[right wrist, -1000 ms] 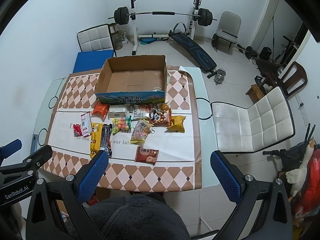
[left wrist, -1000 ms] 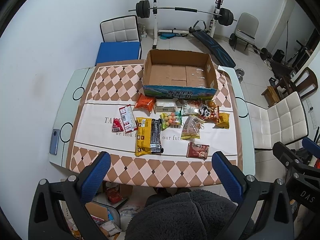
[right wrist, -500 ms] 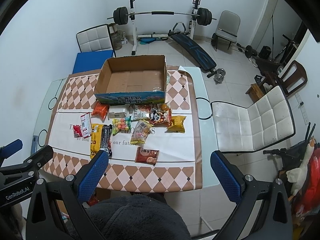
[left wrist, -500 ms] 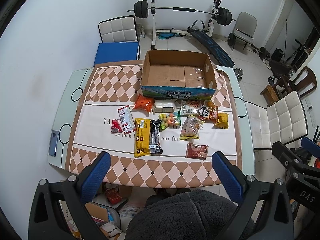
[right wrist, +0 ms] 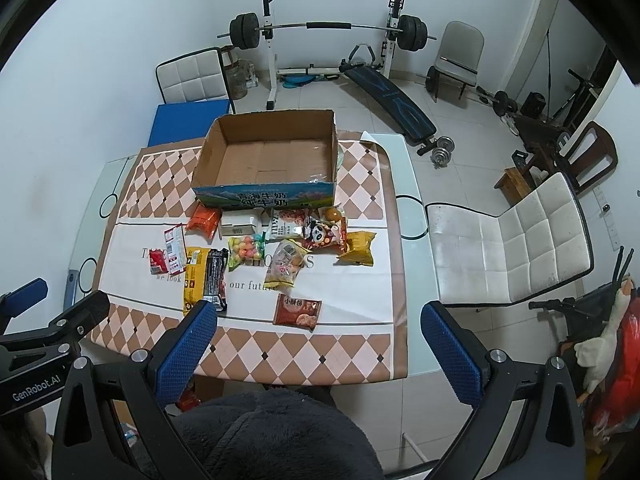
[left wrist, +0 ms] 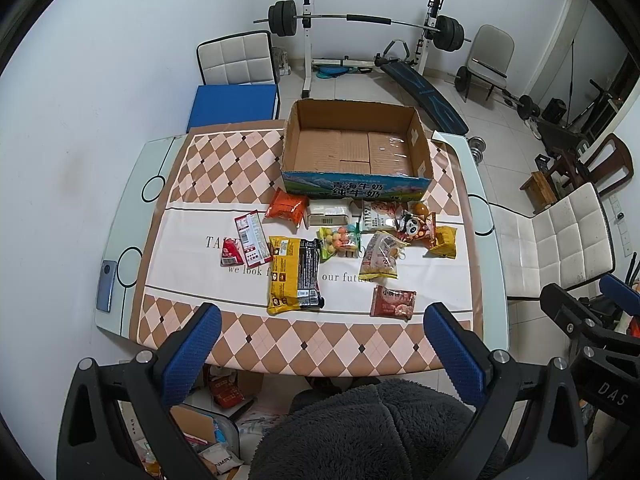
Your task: Organize snacks
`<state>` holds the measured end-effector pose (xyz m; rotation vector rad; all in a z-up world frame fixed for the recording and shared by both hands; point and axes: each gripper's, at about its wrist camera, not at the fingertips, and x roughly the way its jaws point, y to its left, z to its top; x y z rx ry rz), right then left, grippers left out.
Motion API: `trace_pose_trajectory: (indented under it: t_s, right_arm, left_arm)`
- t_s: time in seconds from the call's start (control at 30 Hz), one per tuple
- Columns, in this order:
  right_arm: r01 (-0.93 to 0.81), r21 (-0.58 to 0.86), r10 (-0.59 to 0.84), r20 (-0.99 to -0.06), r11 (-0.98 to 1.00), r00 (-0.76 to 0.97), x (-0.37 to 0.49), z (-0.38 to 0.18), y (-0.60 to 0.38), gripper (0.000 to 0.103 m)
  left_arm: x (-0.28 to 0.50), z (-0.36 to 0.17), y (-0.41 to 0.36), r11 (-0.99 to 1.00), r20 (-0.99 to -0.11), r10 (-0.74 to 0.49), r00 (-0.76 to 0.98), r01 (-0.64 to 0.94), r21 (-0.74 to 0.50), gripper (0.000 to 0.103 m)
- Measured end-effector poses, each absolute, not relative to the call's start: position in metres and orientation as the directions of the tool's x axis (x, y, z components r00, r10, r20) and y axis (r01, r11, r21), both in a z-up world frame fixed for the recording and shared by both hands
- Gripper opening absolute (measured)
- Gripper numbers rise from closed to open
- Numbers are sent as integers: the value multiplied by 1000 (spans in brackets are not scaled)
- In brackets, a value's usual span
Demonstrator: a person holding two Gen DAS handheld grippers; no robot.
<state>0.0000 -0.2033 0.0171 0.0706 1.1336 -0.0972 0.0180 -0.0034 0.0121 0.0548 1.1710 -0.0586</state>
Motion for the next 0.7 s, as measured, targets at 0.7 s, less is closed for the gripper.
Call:
trace_pose_trajectory:
  t_s: [0.7]
  right_arm:
    - [229, 170, 109, -961, 958, 253, 61, -104, -223, 103]
  left_arm:
    - [78, -87, 65, 992, -959, 62, 275, -119, 30, 103]
